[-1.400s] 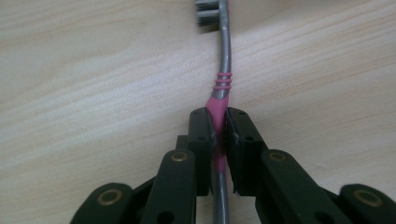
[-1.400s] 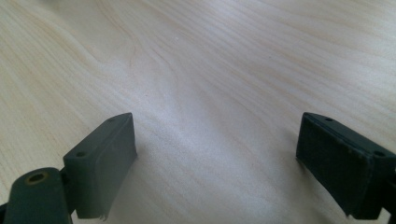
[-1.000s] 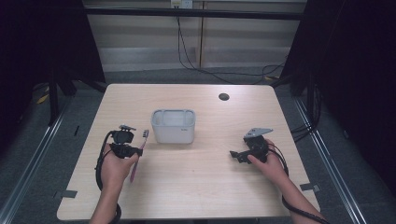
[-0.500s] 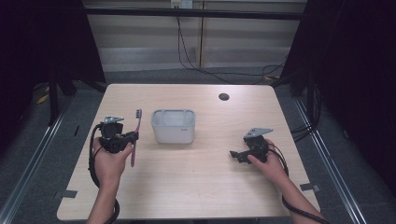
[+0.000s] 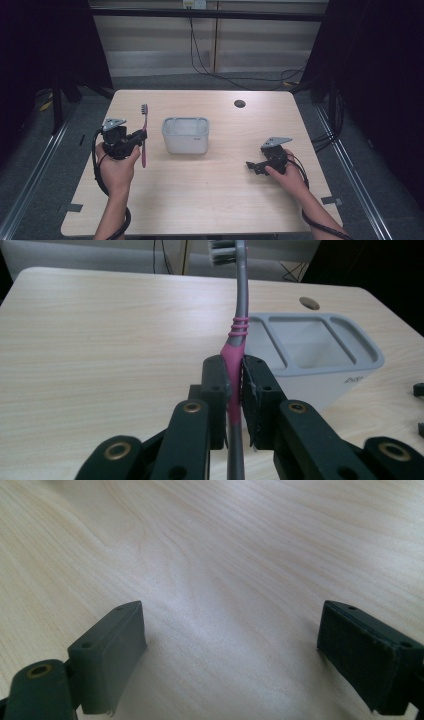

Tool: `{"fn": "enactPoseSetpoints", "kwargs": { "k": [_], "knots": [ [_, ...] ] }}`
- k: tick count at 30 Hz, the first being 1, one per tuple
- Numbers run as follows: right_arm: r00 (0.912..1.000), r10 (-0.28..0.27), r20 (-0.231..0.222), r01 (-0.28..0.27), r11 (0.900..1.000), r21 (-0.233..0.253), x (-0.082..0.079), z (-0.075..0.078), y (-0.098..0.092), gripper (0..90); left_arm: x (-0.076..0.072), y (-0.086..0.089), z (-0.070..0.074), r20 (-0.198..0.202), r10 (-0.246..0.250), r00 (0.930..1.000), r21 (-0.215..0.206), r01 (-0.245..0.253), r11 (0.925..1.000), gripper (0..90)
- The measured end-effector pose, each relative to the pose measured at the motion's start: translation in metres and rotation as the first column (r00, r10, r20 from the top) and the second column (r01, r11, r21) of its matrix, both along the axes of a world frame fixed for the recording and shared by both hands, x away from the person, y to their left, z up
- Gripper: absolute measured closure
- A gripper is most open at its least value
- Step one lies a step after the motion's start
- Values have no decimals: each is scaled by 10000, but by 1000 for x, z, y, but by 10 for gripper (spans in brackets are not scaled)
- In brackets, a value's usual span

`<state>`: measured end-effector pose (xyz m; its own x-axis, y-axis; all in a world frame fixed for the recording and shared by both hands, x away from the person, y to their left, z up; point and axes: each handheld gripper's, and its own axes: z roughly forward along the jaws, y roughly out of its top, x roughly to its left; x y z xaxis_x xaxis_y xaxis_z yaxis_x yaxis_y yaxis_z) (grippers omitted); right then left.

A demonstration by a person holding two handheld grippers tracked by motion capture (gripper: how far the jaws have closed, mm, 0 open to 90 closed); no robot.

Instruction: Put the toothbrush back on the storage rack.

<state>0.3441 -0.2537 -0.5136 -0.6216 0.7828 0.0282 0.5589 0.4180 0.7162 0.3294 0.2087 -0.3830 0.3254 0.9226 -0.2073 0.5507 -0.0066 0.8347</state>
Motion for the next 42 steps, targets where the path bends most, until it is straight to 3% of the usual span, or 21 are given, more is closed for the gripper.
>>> {"fn": "enactPoseSetpoints", "kwargs": {
  "k": [4, 7, 23, 32, 42],
  "knots": [
    [10000, 14, 16, -14, 10000, -2, 0, 0, 0, 114, 1, -1, 3, 338, 26, 9994, -164, -21, 9999, 809],
    [10000, 1, -1, -1, 10000, -2, 0, 0, 0, 114, 4, -1, 4, 374, 108, 9992, -370, -94, 9993, 809],
    [10000, 8, 1, -8, 10000, 1, 0, 0, 0, 114, 12, -11, 15, 799, 298, 9964, -355, -270, 9990, 809],
    [10000, 41, -28, -41, 10000, 32, 0, 0, 0, 113, 17, -24, 26, 1266, 180, 9918, -452, -123, 9989, 809],
    [10000, 33, -14, -33, 10000, 10, 0, 0, 0, 113, 25, -33, 34, 1530, 67, 9882, -534, 15, 9986, 809]
  ]
}}
